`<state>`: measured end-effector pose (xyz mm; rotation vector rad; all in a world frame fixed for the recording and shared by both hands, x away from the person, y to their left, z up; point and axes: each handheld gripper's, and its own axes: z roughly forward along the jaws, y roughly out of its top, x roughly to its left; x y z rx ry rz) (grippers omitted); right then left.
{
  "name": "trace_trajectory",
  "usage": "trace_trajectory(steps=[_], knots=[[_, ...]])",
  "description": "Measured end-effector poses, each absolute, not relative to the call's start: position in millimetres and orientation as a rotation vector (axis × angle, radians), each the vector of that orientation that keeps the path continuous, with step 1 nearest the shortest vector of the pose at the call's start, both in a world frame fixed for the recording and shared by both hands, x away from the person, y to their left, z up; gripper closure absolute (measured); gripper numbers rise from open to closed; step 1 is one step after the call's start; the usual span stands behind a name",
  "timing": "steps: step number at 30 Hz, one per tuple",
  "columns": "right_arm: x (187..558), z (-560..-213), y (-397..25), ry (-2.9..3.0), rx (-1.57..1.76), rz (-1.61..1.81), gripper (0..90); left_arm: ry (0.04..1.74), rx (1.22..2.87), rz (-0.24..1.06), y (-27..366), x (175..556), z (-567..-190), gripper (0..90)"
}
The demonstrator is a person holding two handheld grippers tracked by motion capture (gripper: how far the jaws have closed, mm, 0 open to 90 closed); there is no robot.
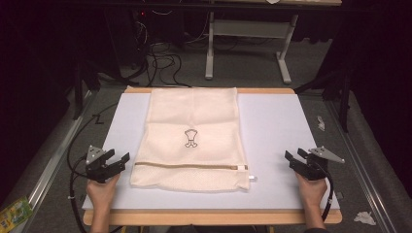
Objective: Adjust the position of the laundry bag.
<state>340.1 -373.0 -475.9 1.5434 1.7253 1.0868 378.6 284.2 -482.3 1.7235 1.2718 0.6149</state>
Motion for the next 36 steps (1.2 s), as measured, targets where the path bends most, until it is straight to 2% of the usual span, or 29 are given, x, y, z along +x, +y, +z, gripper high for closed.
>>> trace_trajectory(steps=[23,36], knots=[[343.8,-476.7,-376.9,1.730,1.591,1.093,38.9,1.252,1.732,0.615,284.1,377.8,-482.1,32.2],[346.1,-475.4,-375.8,1.762,1.609,1.070,40.7,1.274,1.709,0.596,286.6,379.9,-481.4,32.6]])
